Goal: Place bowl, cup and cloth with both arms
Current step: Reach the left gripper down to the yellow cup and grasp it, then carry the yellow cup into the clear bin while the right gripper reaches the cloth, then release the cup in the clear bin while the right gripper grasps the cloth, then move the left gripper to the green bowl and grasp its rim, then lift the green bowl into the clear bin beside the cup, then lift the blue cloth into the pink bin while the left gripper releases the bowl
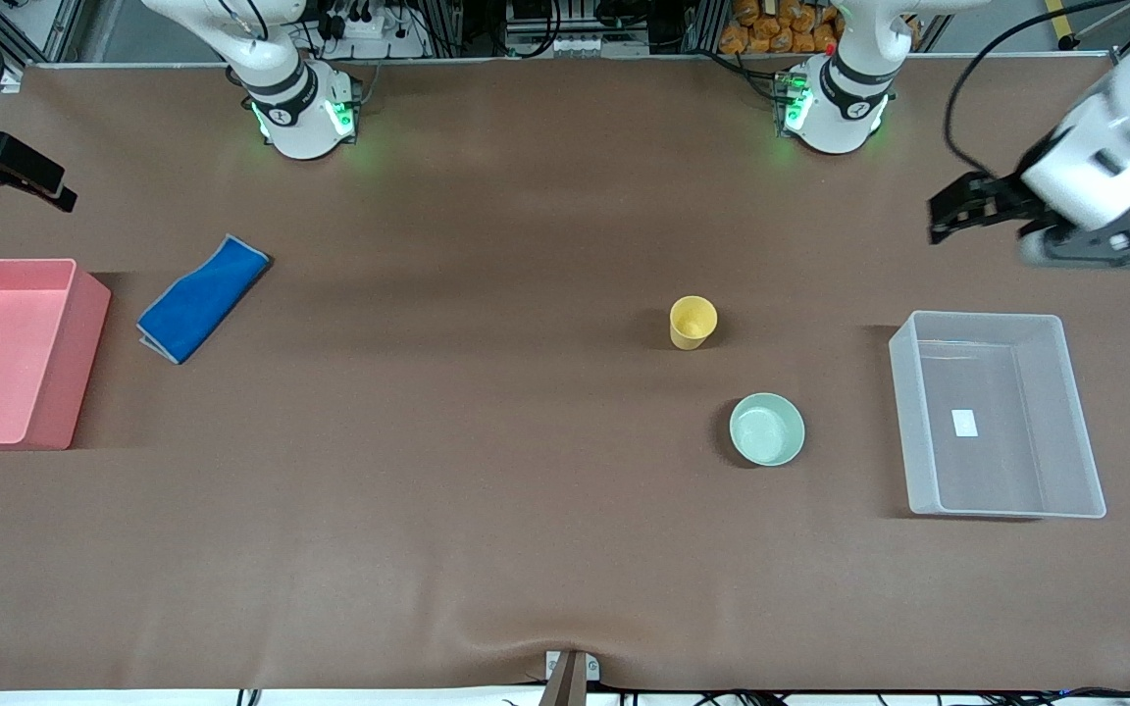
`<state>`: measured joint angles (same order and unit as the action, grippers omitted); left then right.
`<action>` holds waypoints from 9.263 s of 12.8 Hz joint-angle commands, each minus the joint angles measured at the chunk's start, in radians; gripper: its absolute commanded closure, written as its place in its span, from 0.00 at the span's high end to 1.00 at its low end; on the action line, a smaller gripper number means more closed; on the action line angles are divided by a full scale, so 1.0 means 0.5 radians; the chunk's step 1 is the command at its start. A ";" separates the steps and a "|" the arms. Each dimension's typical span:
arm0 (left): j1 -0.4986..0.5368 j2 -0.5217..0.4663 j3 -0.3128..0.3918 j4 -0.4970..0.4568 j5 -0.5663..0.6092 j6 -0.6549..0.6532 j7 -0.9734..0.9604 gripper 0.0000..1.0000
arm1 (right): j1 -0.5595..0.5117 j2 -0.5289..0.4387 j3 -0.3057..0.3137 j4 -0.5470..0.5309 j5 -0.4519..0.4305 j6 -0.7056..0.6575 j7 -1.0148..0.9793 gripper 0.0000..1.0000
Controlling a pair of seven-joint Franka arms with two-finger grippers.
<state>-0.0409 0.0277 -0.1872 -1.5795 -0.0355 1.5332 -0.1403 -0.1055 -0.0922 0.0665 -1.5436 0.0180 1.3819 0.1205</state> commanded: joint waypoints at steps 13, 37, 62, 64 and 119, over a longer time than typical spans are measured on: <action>-0.019 0.318 -0.620 -1.277 -0.030 1.774 -0.413 0.81 | -0.013 0.000 0.002 0.010 0.016 -0.018 -0.020 1.00; 0.928 0.328 -0.601 -0.719 0.135 1.066 0.887 0.00 | 0.067 0.147 0.002 0.038 -0.048 0.037 -0.023 1.00; 1.591 0.565 -0.818 -0.633 0.178 1.219 1.454 1.00 | -0.396 1.111 -0.019 -0.788 -0.358 0.976 -0.357 1.00; 1.588 0.555 -1.005 -0.633 0.178 1.219 1.212 1.00 | -0.421 1.169 -0.019 -0.797 -0.352 1.074 -0.489 1.00; 1.413 1.427 -0.822 0.149 0.973 1.100 1.489 0.45 | -0.596 0.964 0.048 -0.010 -0.186 0.325 -1.146 0.00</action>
<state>0.6717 0.7409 -0.6049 -1.5168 0.4587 2.0809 0.5928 -0.4057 0.3980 0.0876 -1.7127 -0.0873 1.7071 -0.4454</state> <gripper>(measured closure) 0.863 0.943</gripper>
